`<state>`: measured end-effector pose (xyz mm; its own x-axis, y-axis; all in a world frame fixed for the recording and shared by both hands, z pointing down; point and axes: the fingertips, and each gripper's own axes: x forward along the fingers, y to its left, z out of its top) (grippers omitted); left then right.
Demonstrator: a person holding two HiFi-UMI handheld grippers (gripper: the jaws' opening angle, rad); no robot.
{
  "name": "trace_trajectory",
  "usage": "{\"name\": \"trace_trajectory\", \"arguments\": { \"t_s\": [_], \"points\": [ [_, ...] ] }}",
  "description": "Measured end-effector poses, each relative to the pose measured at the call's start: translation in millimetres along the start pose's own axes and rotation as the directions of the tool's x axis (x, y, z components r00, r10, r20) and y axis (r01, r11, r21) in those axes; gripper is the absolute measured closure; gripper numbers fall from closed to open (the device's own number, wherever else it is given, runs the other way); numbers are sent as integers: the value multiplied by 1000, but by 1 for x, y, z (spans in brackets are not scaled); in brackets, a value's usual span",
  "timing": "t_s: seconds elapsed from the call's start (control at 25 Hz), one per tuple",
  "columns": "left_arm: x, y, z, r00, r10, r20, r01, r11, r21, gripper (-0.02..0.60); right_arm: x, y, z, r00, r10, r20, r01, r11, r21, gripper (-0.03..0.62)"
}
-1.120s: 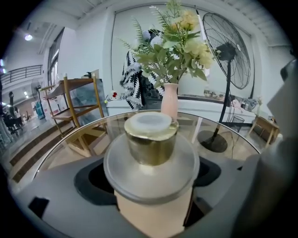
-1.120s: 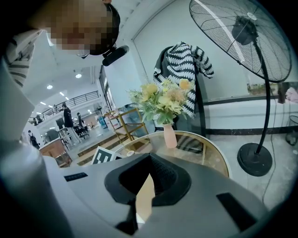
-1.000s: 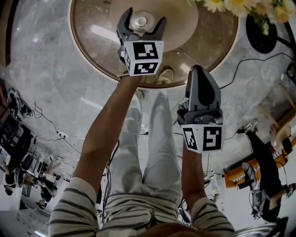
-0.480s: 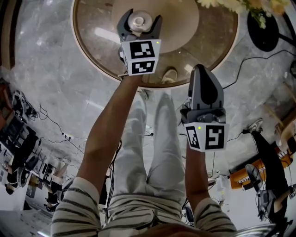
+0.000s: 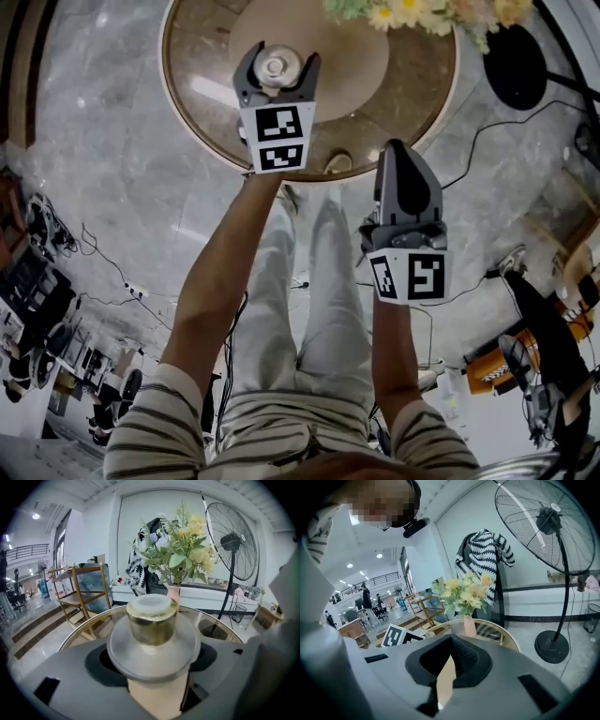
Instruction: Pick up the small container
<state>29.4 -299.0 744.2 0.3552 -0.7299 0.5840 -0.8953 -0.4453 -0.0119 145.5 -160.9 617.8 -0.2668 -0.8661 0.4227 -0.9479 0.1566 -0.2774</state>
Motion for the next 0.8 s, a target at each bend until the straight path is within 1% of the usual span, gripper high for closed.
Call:
{"name": "trace_trajectory", "arguments": {
  "t_s": [0.28,0.52,0.68,0.8],
  "points": [
    [-46,-5,38,1000,-11,20,11,1000,-15,252,-21,17,36,999,6,31,-5,1000,-24,583],
    [-87,-1,74,999,-3,43,5,998,-55,252,-45,33,64,998,7,56,-5,999,-37,583],
    [-118,-4,108,997,-6,79,10,999,-51,250,-64,42,86,996,10,83,-6,999,-50,583],
    [-145,1,132,996,-7,93,11,999,-40,251,-72,57,106,995,12,98,-7,999,-51,583]
  ]
}}
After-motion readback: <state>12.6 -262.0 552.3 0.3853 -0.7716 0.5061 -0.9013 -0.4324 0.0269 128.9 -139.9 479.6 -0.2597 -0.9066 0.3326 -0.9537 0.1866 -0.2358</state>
